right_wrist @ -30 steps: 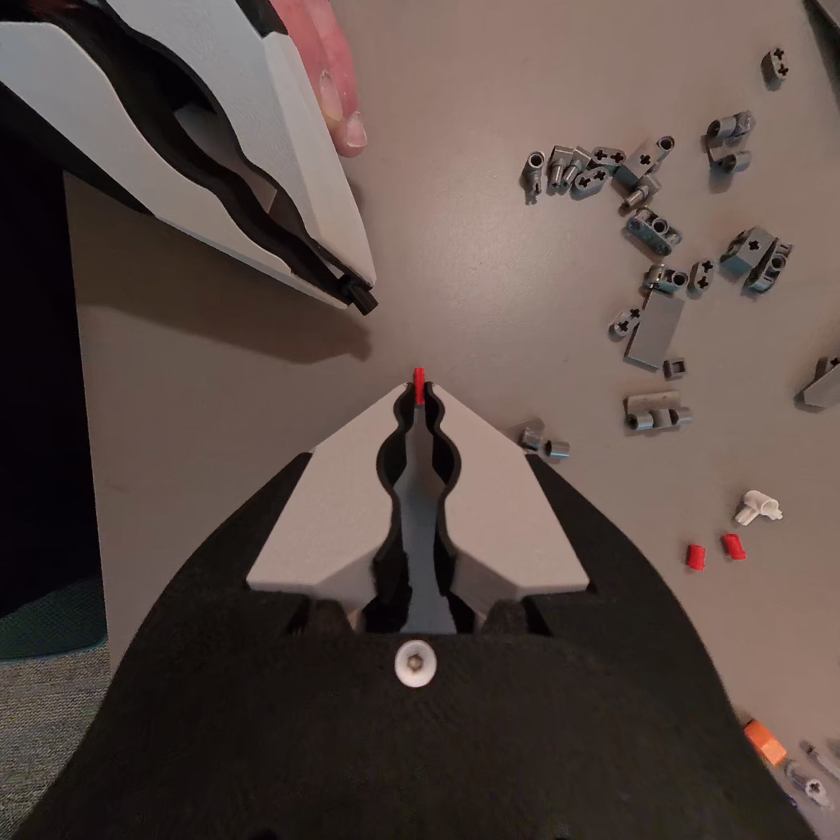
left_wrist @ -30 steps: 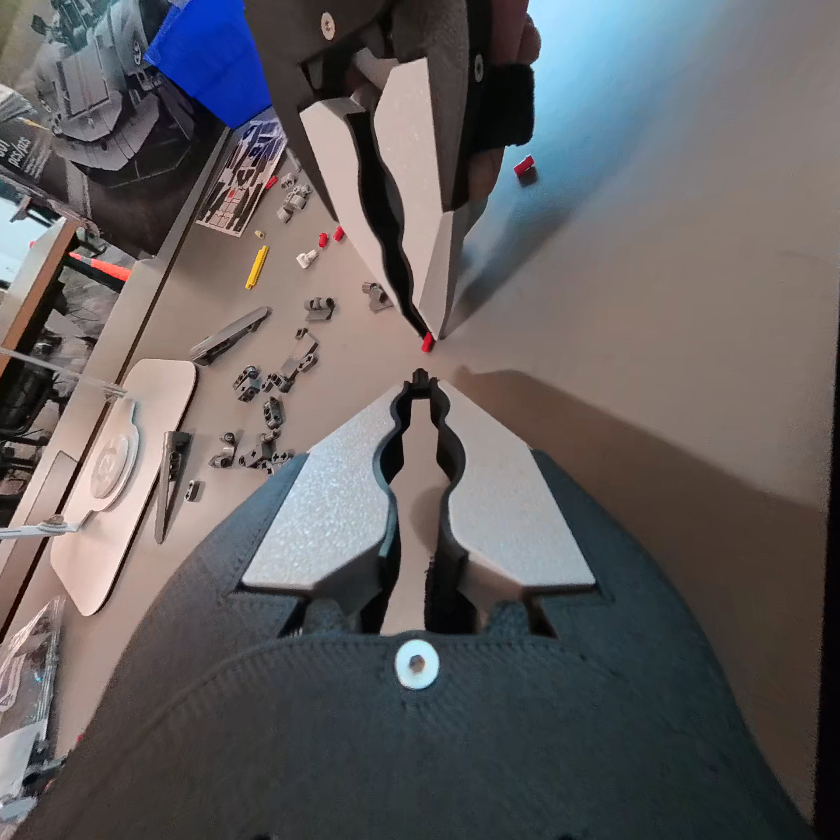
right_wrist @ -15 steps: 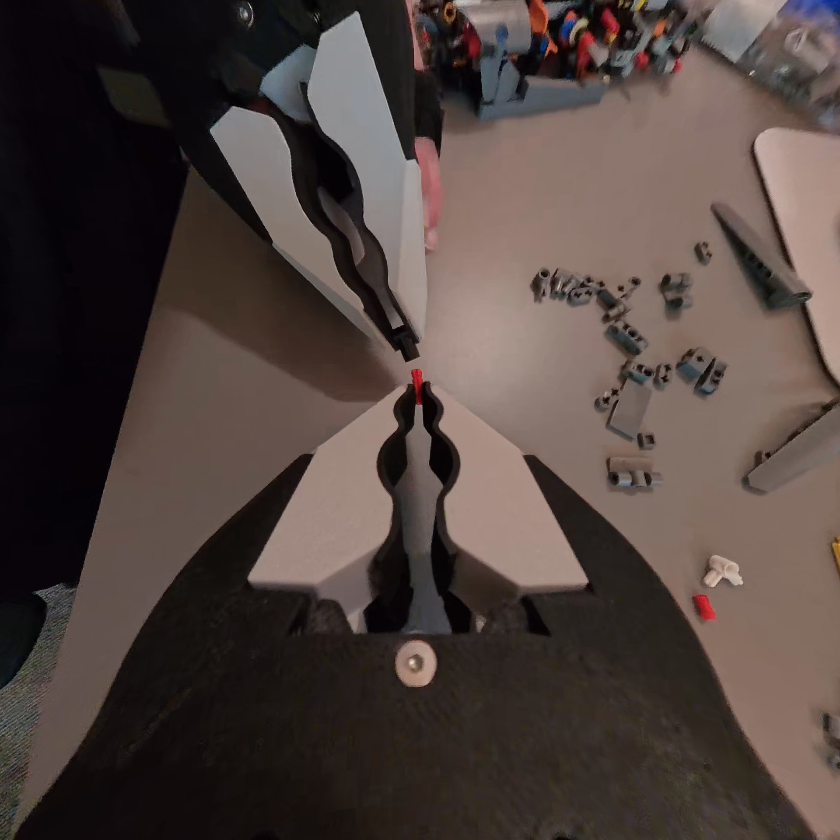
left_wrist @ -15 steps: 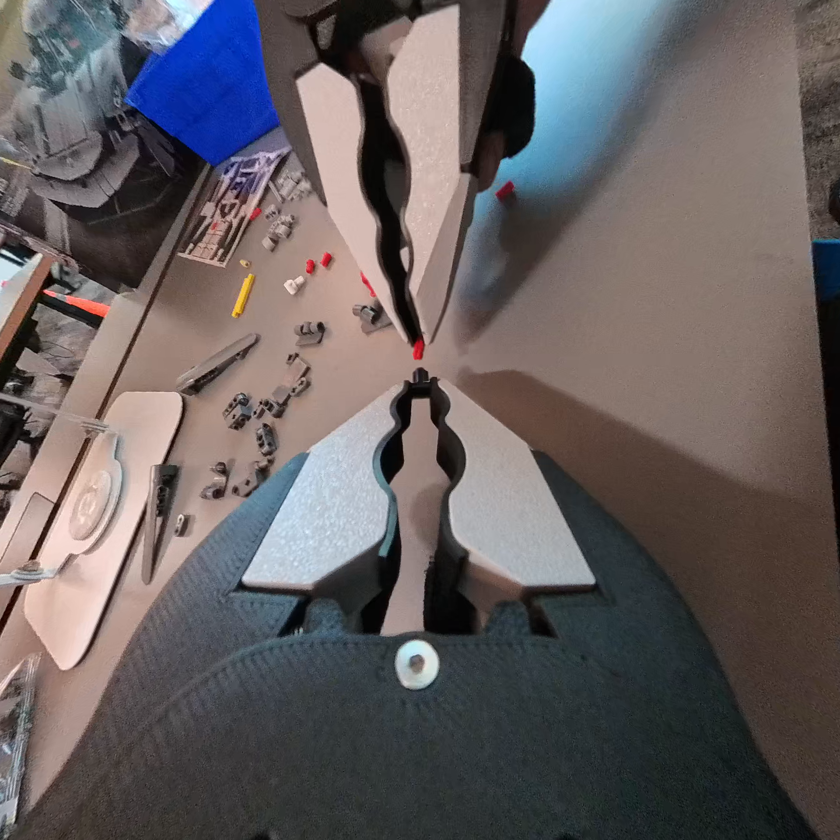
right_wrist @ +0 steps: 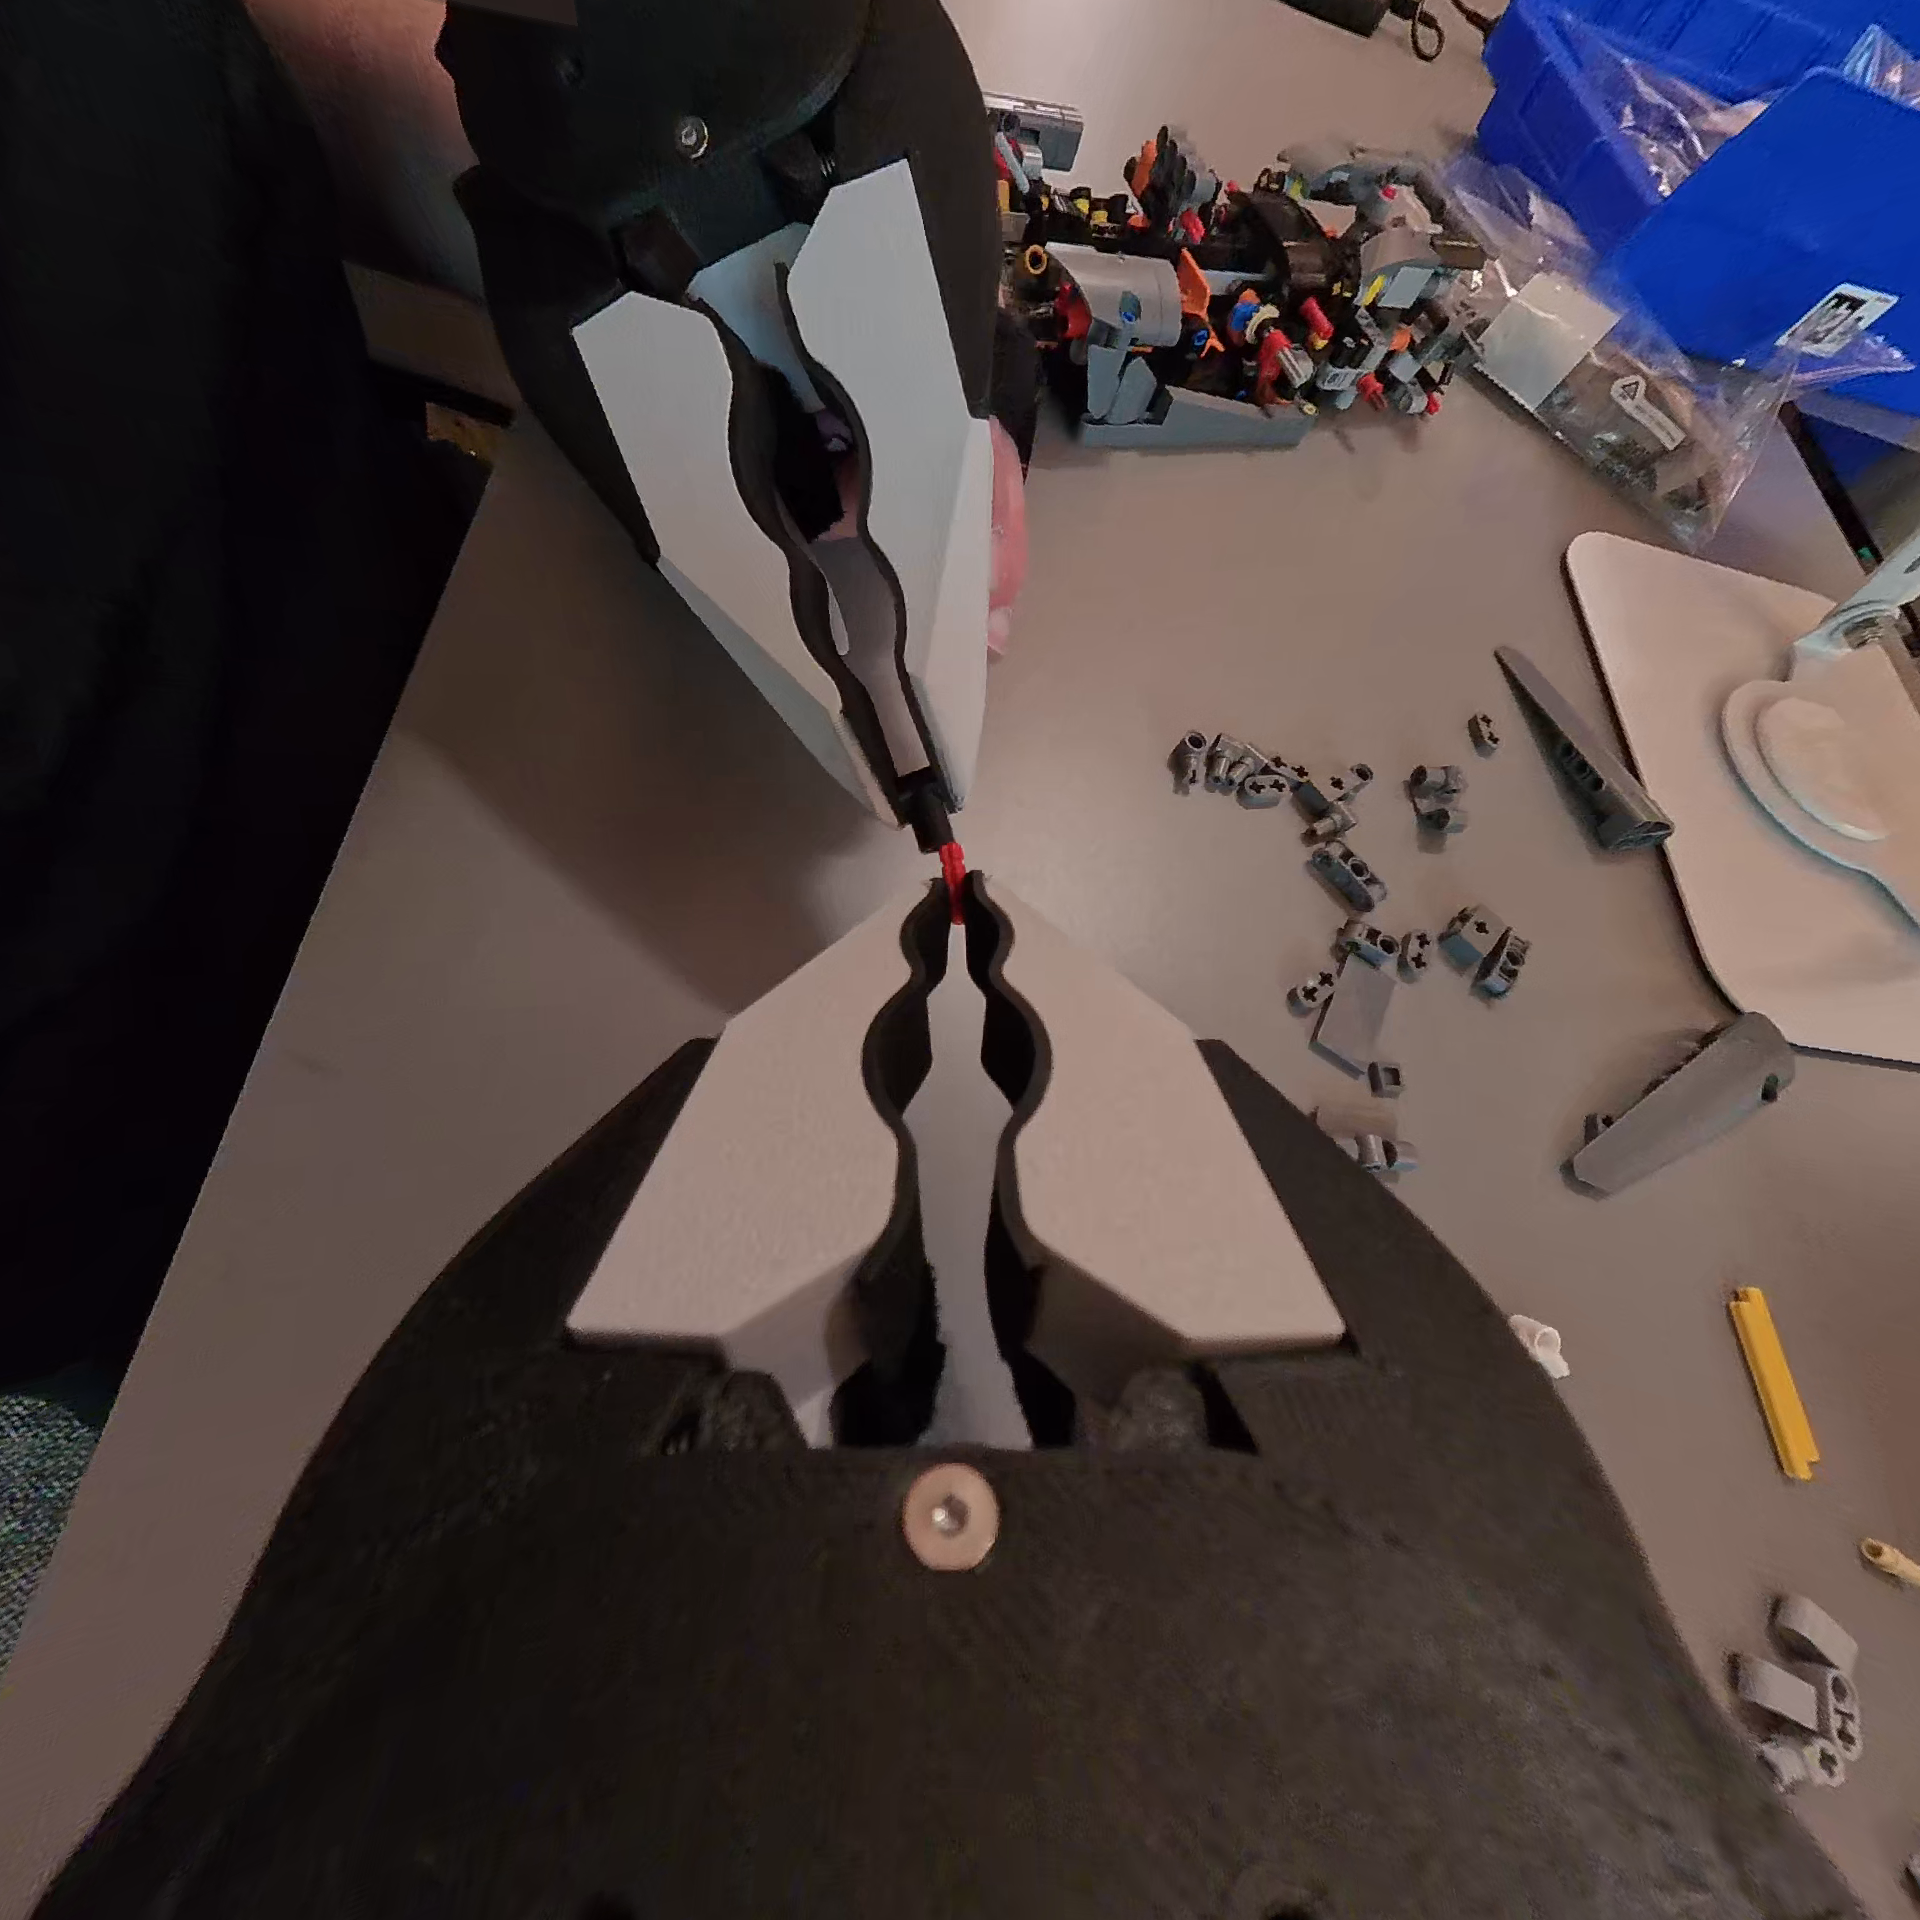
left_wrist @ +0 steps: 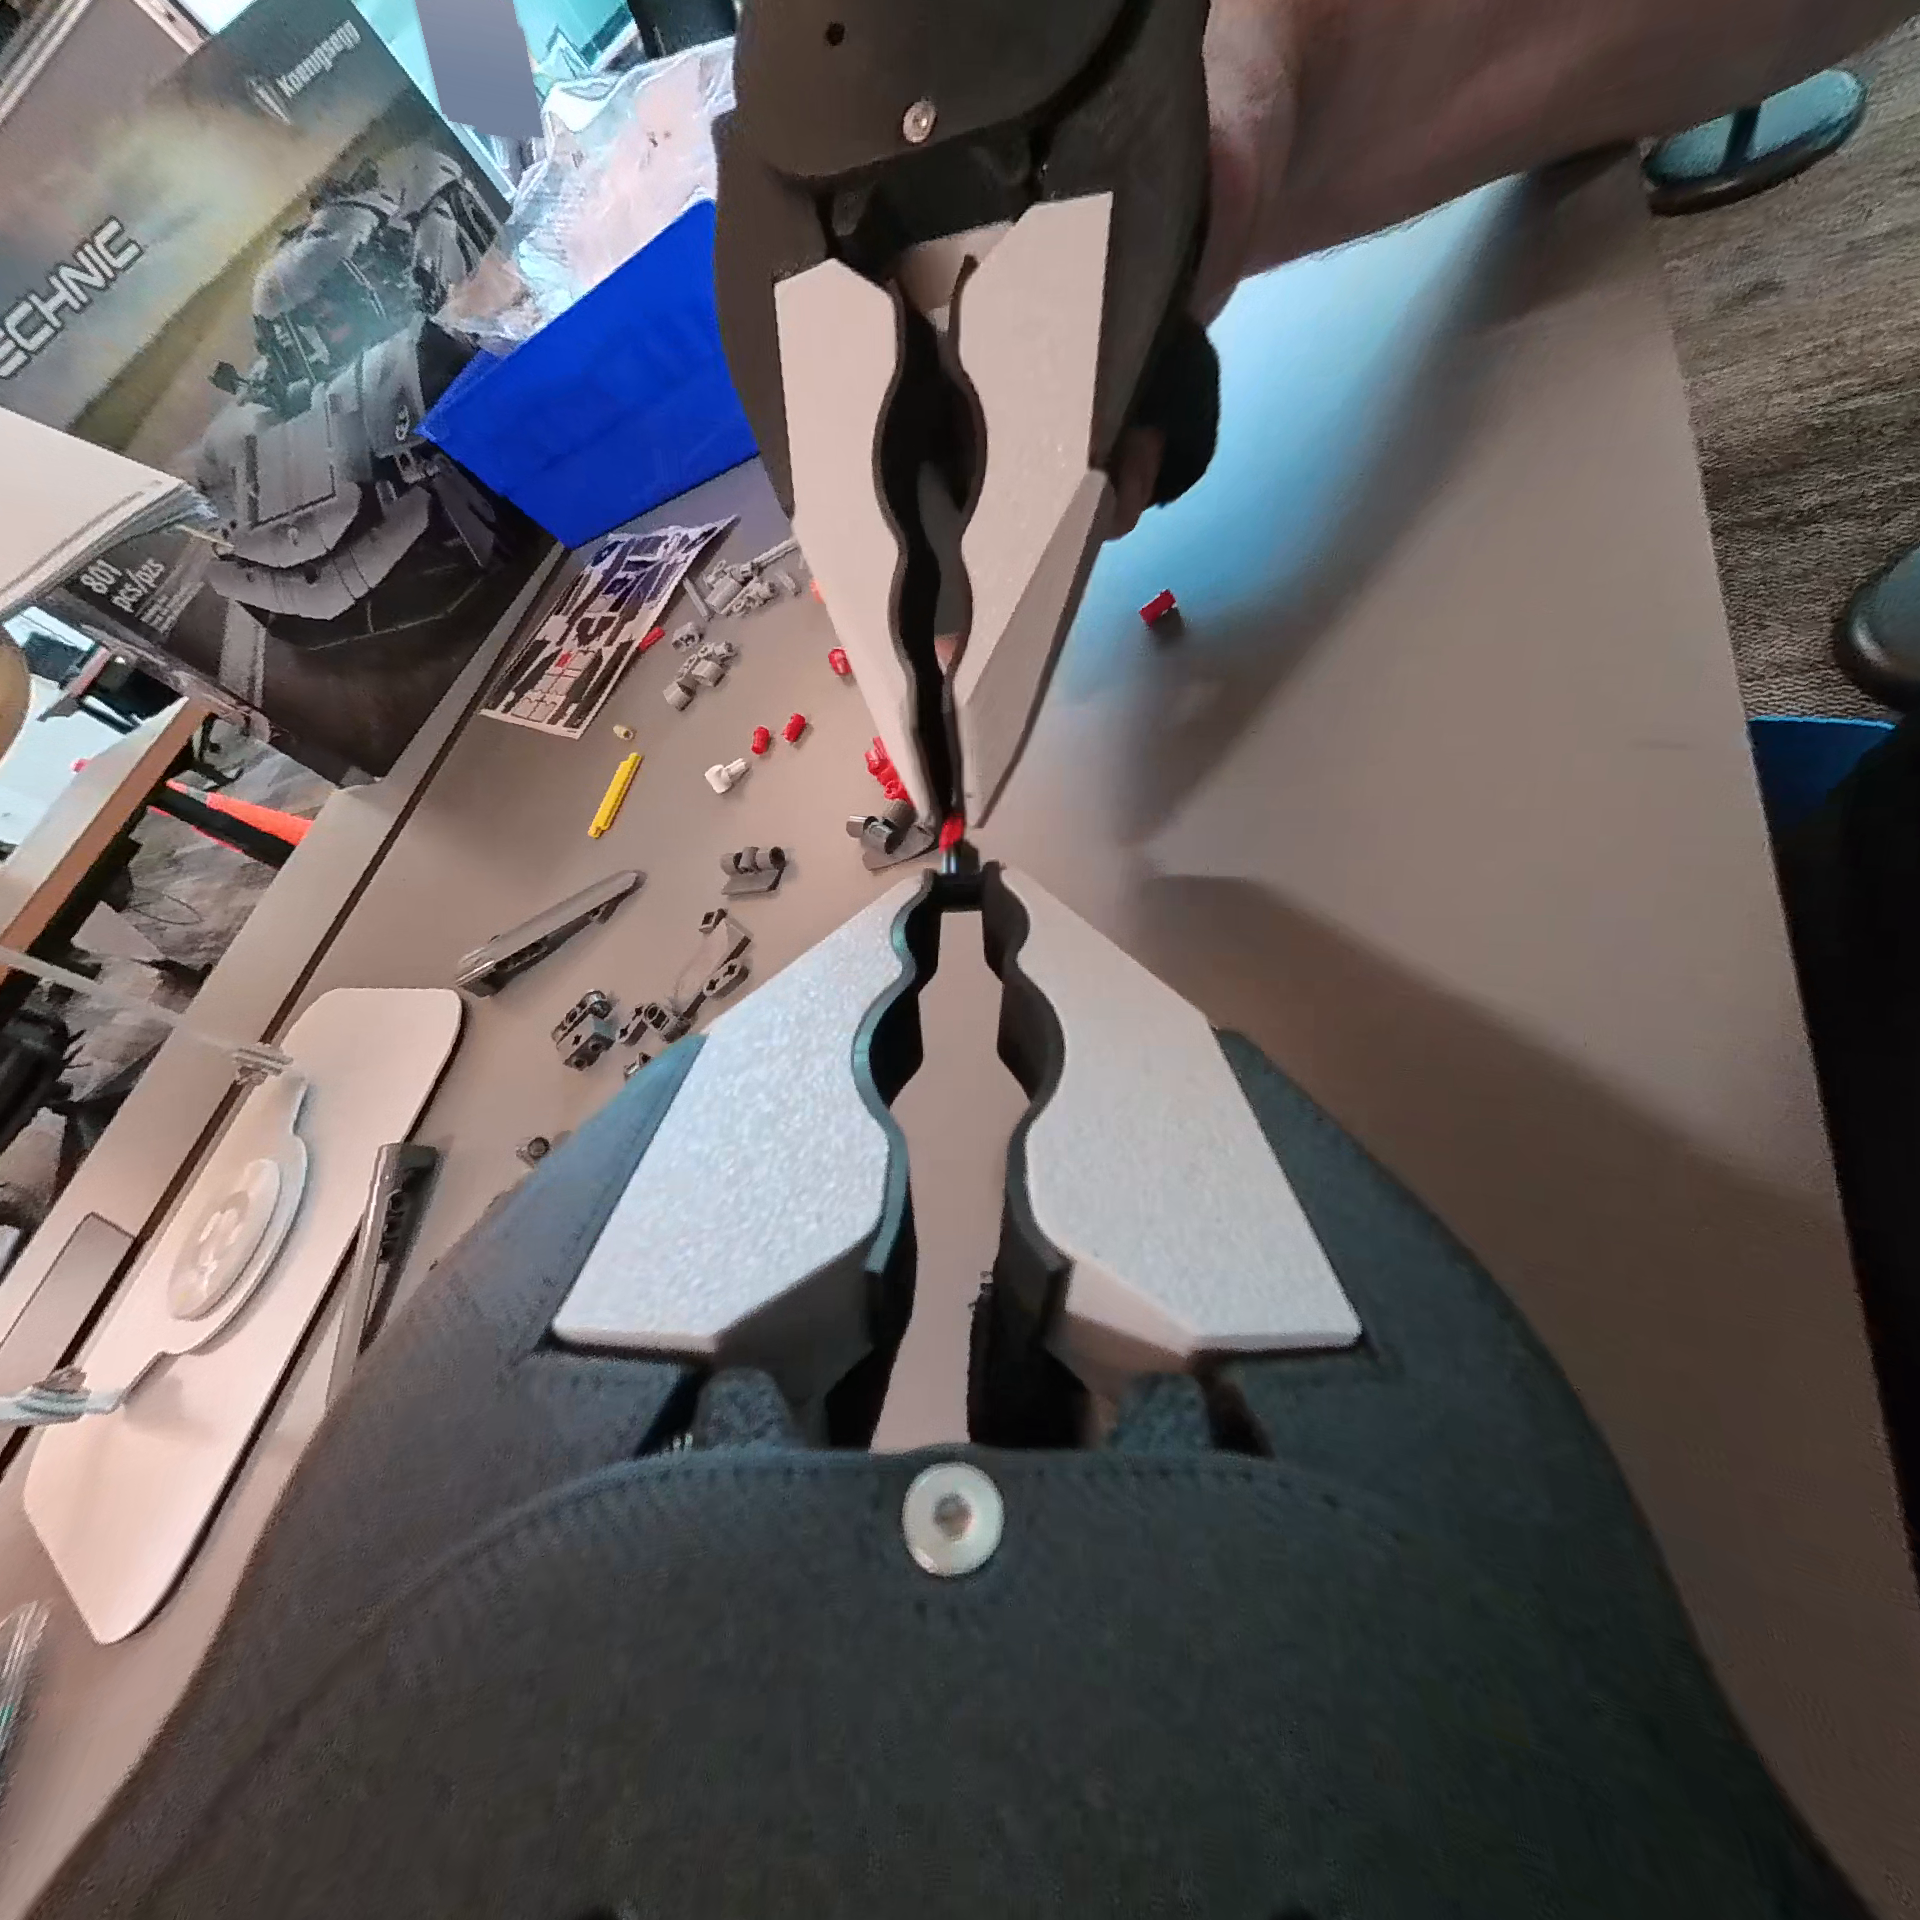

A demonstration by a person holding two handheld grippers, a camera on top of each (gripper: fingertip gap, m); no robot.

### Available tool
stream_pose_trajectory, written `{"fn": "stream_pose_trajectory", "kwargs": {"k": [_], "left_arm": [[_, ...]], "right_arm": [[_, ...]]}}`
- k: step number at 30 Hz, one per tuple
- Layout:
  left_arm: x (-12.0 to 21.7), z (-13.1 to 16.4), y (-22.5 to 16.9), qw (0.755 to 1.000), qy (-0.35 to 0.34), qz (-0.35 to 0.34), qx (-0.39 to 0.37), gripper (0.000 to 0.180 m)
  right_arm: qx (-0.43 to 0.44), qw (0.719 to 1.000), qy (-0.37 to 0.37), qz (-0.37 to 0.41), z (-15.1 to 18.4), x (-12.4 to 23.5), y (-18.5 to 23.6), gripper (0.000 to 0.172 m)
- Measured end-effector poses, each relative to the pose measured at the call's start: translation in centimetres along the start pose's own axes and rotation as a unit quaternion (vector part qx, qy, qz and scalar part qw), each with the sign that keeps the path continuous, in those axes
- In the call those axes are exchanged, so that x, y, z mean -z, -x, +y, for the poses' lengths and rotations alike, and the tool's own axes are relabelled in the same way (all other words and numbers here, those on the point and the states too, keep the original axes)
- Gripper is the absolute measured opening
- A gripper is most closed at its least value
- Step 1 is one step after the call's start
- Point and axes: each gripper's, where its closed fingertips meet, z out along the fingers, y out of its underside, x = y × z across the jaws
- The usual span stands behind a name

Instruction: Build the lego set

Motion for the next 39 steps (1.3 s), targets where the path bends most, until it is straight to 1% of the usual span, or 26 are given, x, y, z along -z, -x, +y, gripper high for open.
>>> {"fn": "stream_pose_trajectory", "kwargs": {"k": [7, 11, 20, 27, 34, 39], "left_arm": [[0.3, -0.4, 0.2, 1.000, -0.012, -0.006, 0.007, 0.006], [0.3, -0.5, 0.3, 1.000, -0.016, -0.002, 0.019, 0.006], [0.7, -1.4, 1.1, 0.995, -0.045, 0.008, 0.088, 0.006], [0.8, -1.9, 1.7, 0.990, -0.056, 0.014, 0.125, 0.006], [0.9, -2.2, 1.8, 0.989, -0.061, 0.013, 0.131, 0.006], [1.0, -2.2, 1.7, 0.989, -0.061, 0.017, 0.131, 0.006]], "right_arm": [[0.021, 1.000, -0.008, 0.011, -0.5, 0.2, 0.1, 0.000], [0.054, 0.998, 0.000, 0.031, -0.5, 0.2, 0.0, 0.000], [0.133, 0.986, -0.001, 0.105, -1.6, 0.9, -0.6, 0.000], [0.192, 0.968, 0.011, 0.161, -2.1, 1.3, -0.9, 0.000], [0.202, 0.963, 0.007, 0.175, -2.4, 1.5, -0.9, 0.000], [0.200, 0.965, 0.004, 0.170, -2.5, 1.4, -0.7, 0.000]]}}
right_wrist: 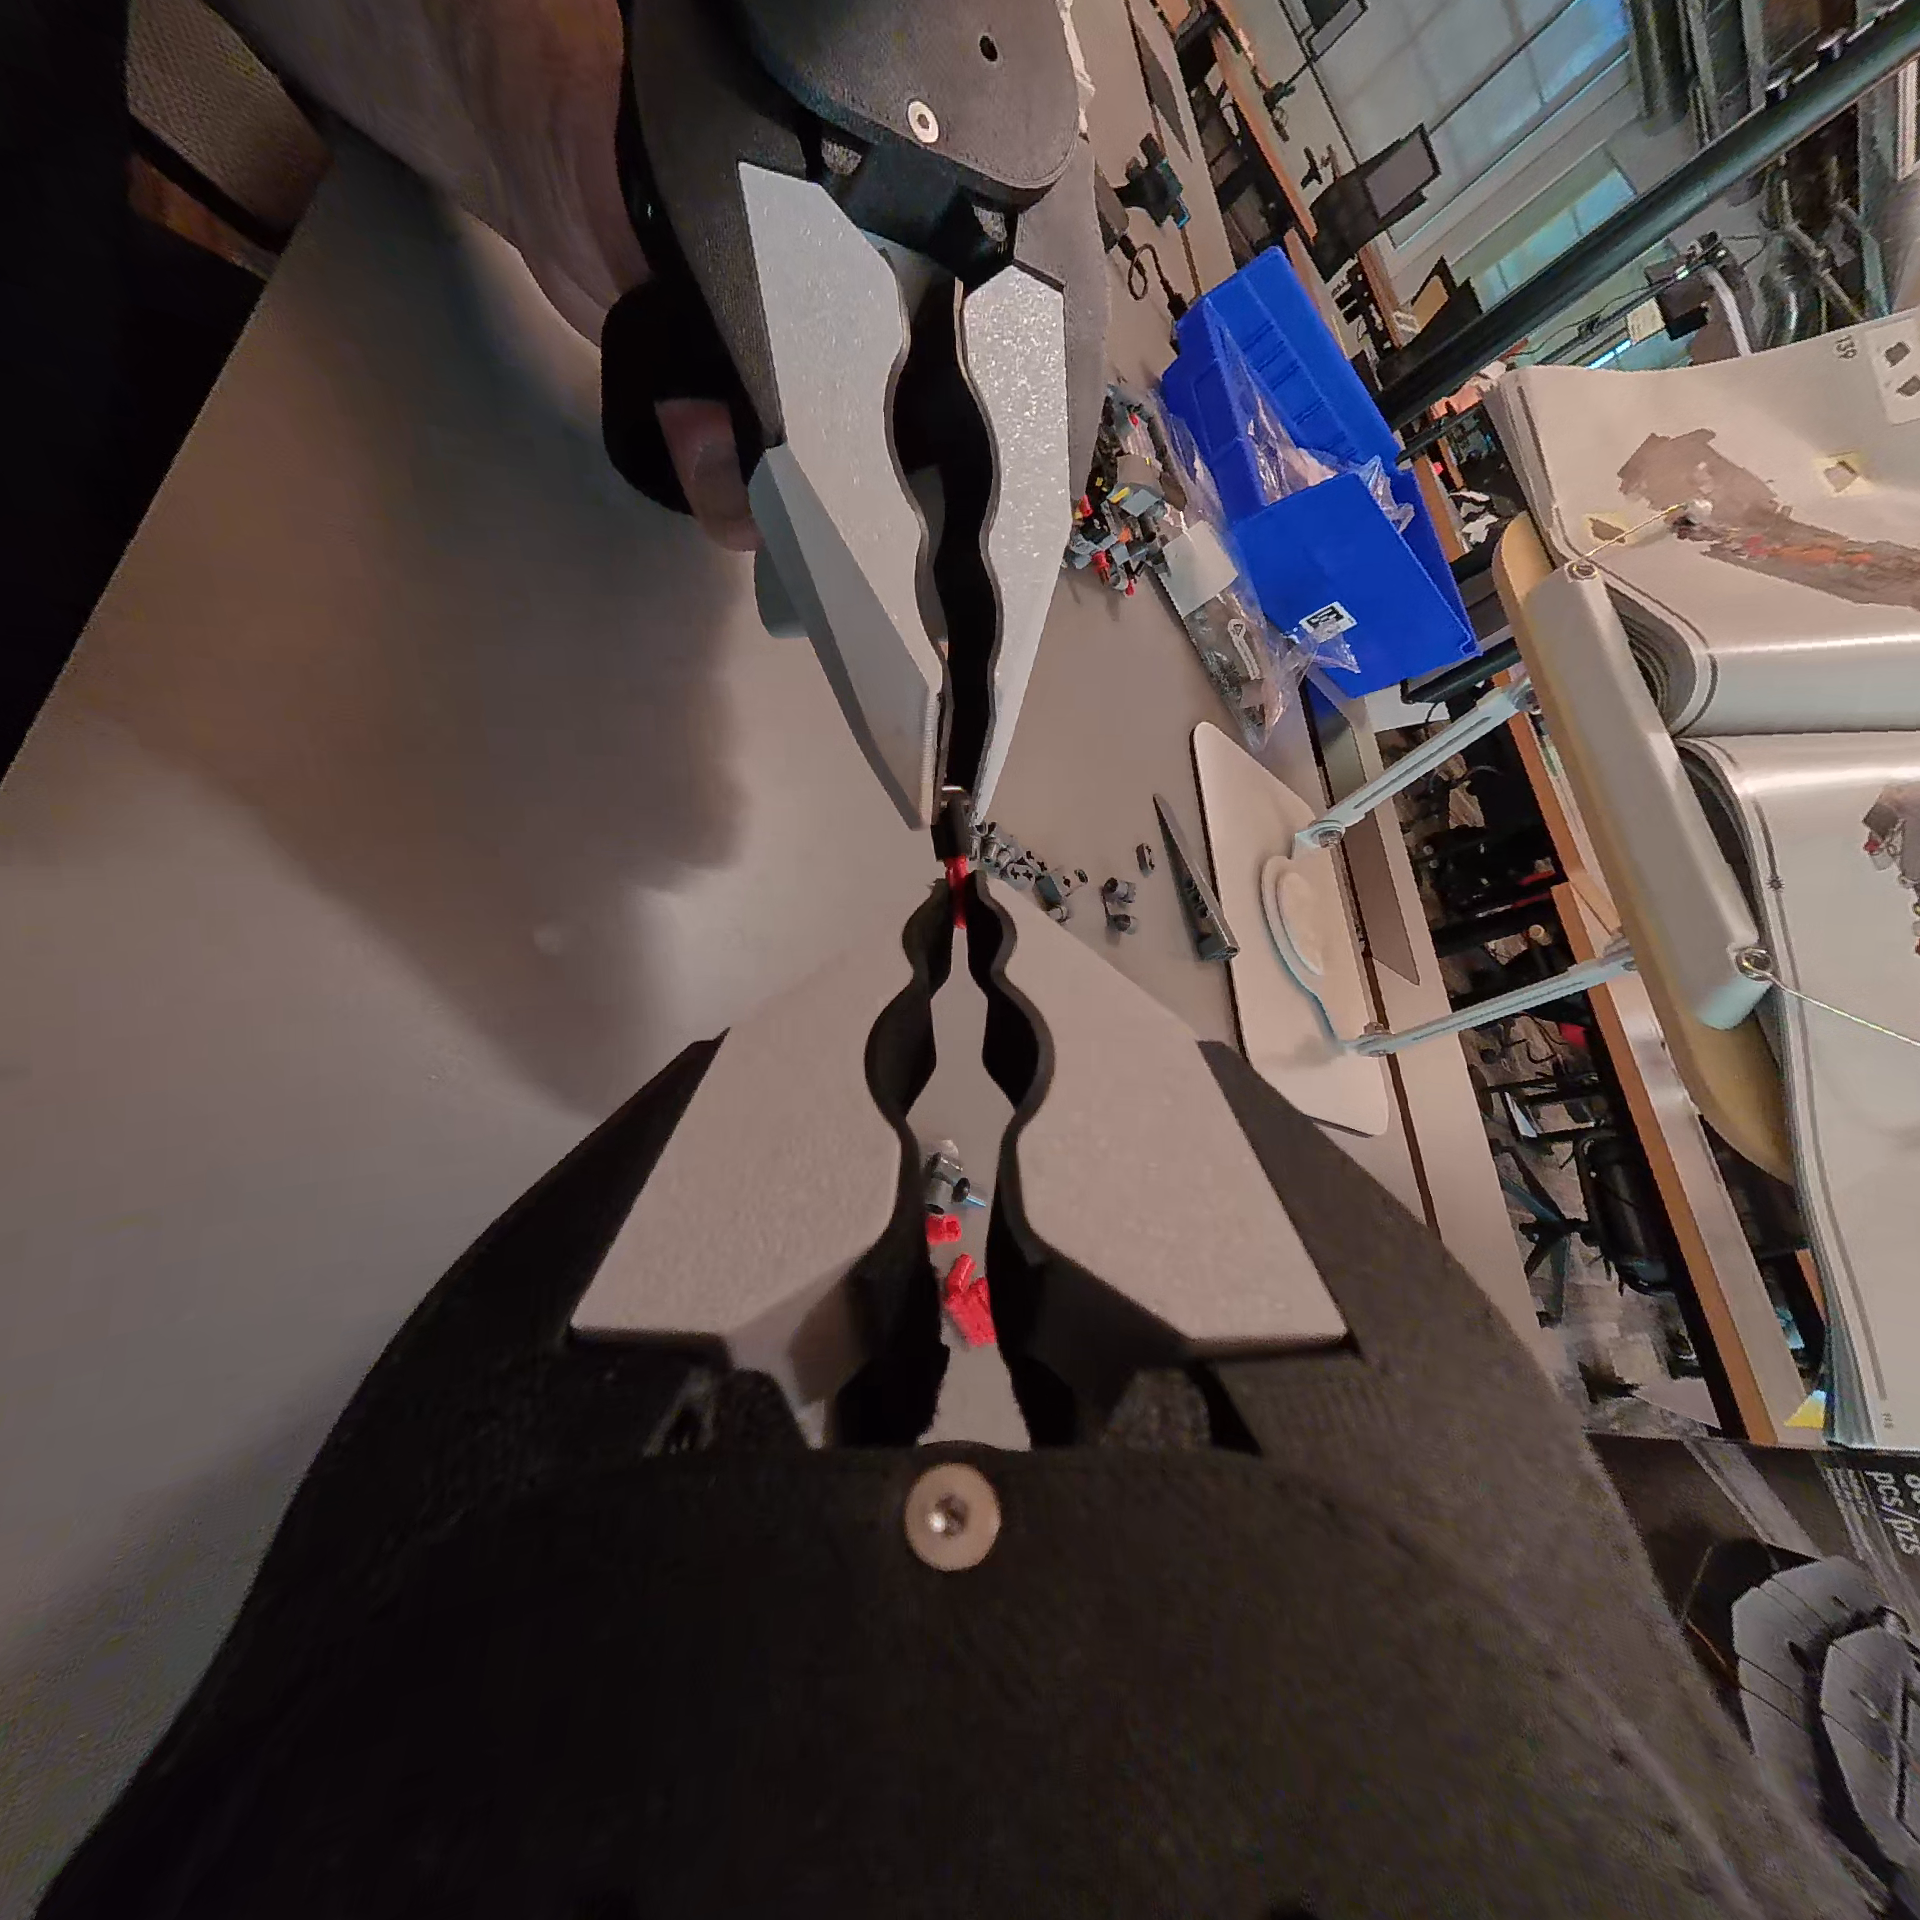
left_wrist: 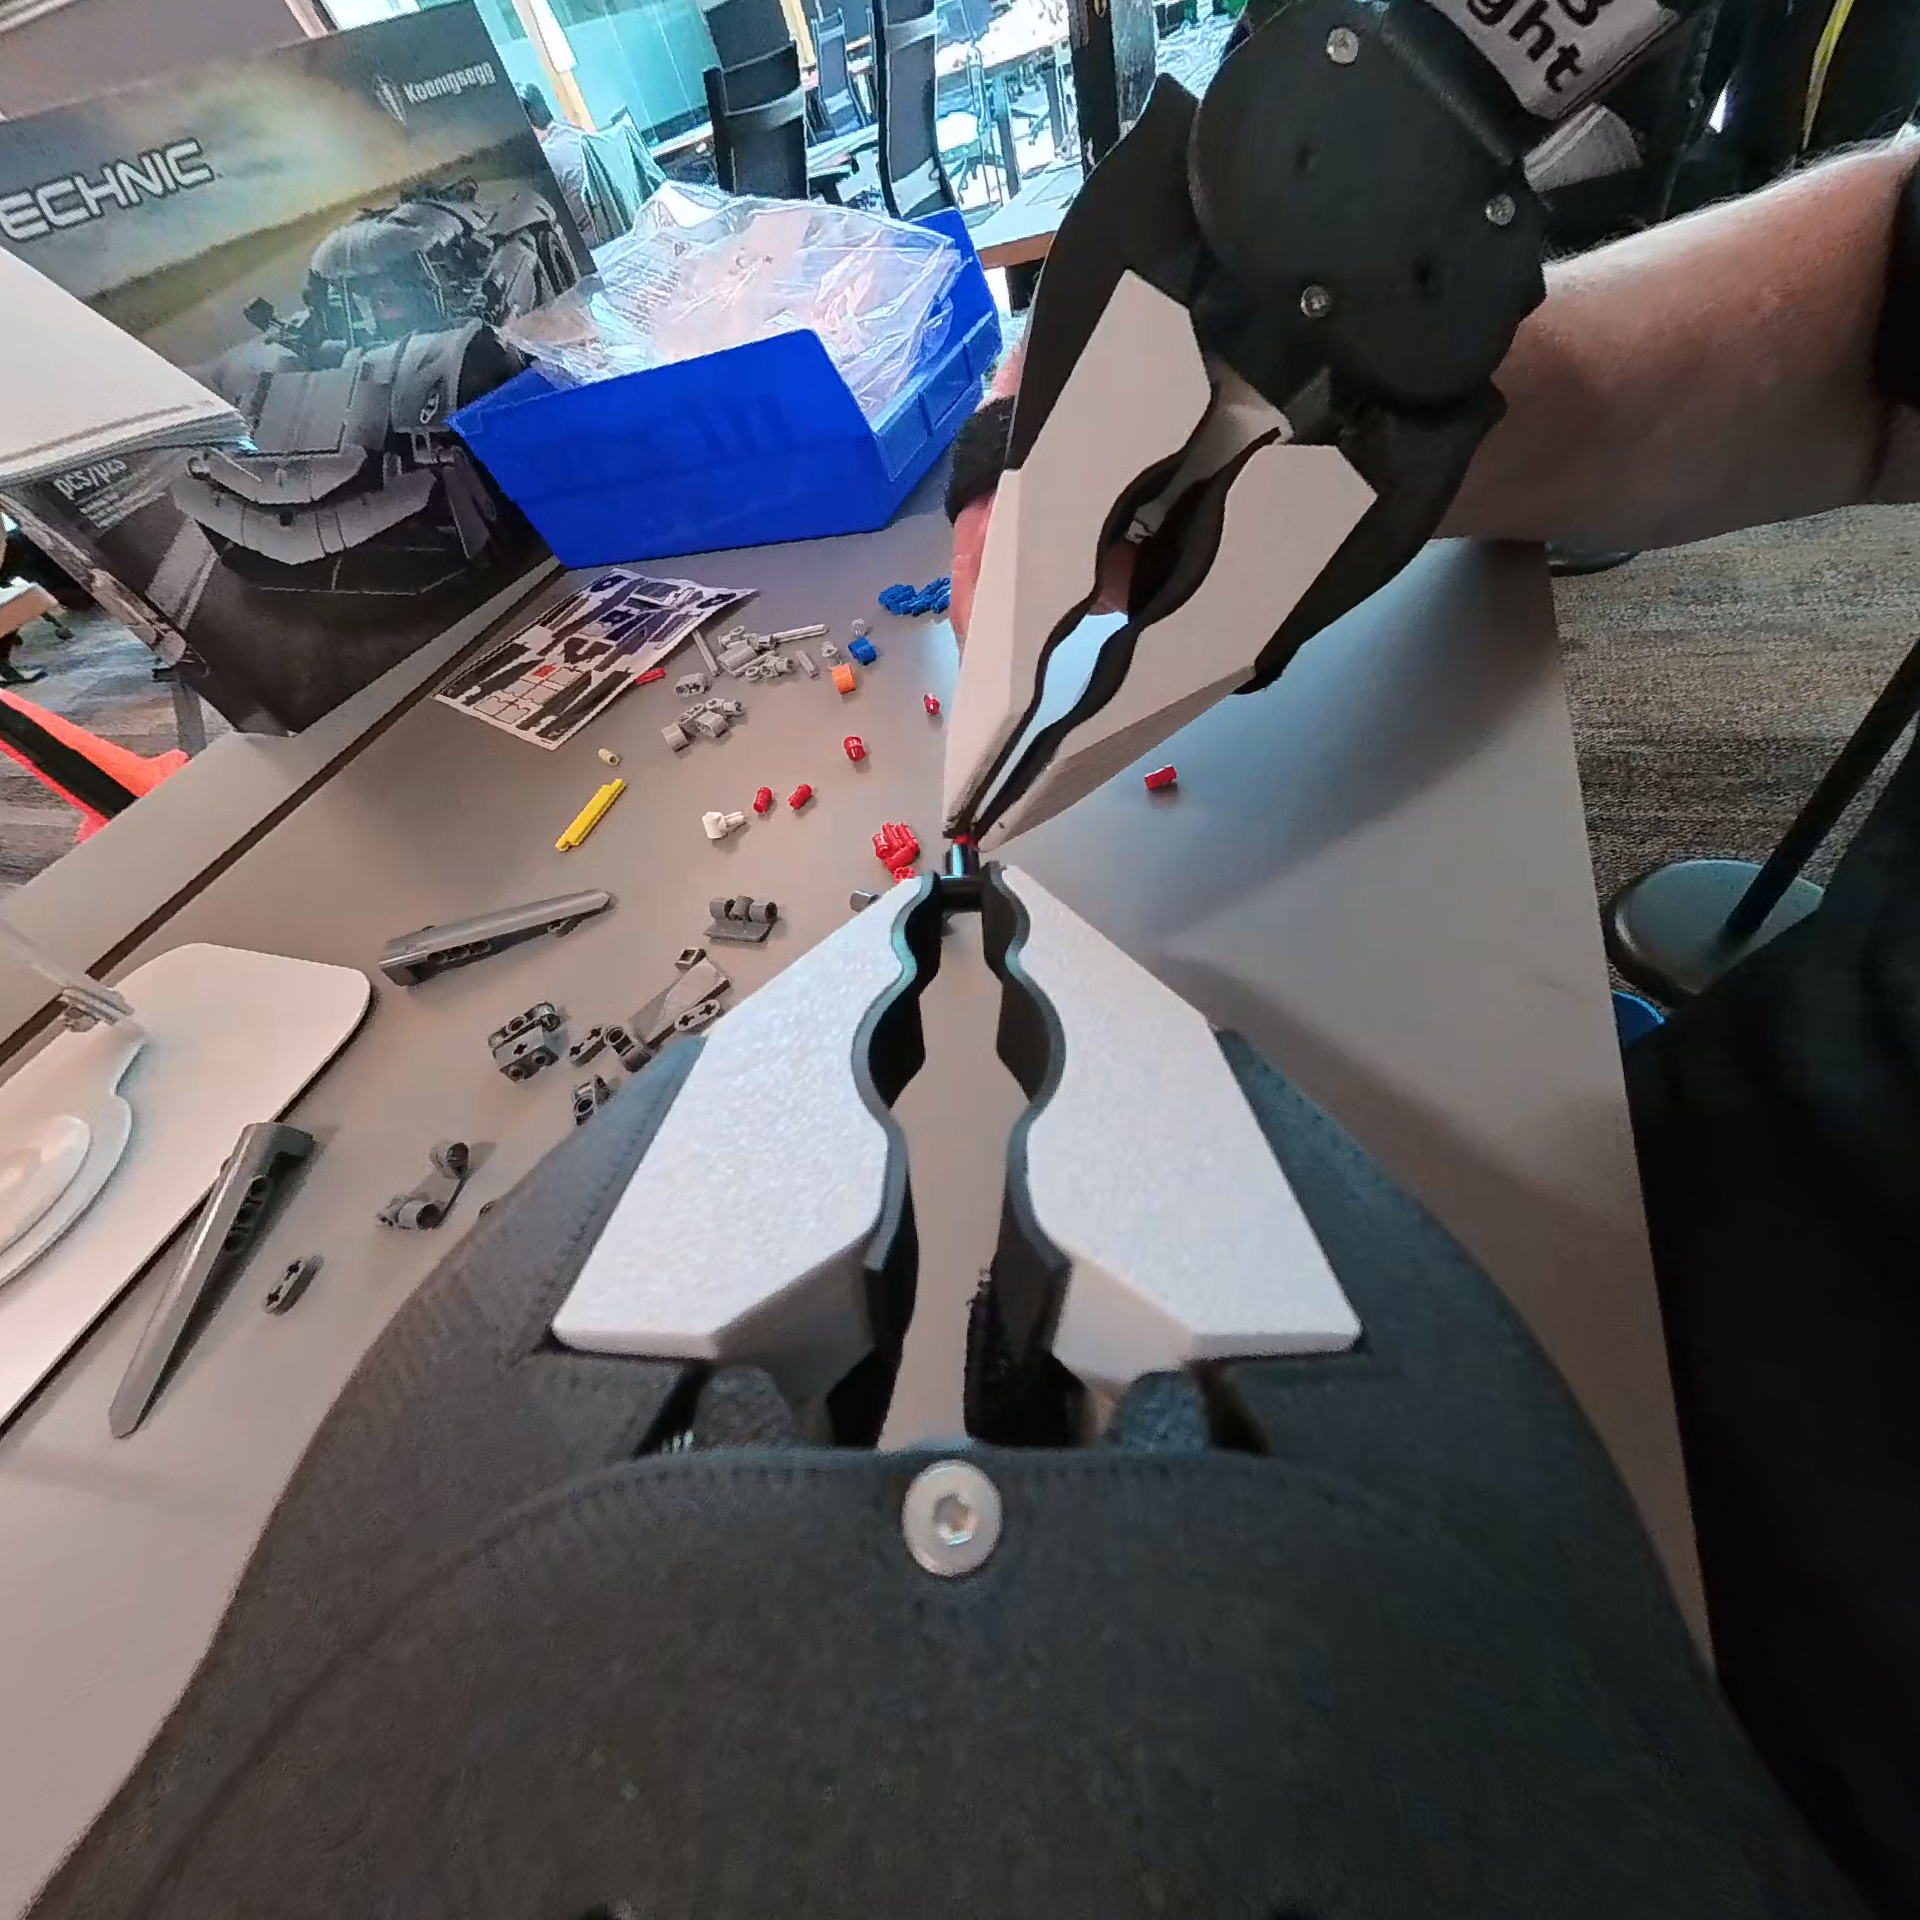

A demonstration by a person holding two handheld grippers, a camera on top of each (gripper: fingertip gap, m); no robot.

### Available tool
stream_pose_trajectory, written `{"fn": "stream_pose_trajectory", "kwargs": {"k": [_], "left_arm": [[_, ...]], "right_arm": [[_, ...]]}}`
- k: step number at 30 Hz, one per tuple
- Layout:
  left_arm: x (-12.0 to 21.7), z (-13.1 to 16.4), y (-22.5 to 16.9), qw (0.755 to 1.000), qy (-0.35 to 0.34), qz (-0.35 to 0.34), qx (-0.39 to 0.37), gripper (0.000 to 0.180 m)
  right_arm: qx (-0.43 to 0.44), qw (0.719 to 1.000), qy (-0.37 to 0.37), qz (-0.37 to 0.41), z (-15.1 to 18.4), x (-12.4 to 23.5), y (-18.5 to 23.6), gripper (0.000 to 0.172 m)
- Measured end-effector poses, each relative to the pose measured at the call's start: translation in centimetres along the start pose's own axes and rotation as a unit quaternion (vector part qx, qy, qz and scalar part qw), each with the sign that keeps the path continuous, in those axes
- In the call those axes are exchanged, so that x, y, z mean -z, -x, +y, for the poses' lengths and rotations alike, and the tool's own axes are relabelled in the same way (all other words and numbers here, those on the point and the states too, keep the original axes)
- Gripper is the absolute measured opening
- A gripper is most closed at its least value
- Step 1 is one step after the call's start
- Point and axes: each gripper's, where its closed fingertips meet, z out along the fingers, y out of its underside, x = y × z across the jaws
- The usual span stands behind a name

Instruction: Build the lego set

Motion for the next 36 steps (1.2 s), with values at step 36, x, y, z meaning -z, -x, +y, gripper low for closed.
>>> {"fn": "stream_pose_trajectory", "kwargs": {"k": [36], "left_arm": [[0.5, -0.9, -0.5, 0.998, -0.044, 0.039, 0.038, 0.006]], "right_arm": [[-0.029, 0.999, -0.044, -0.013, -1.3, 0.6, 0.0, 0.000]]}}
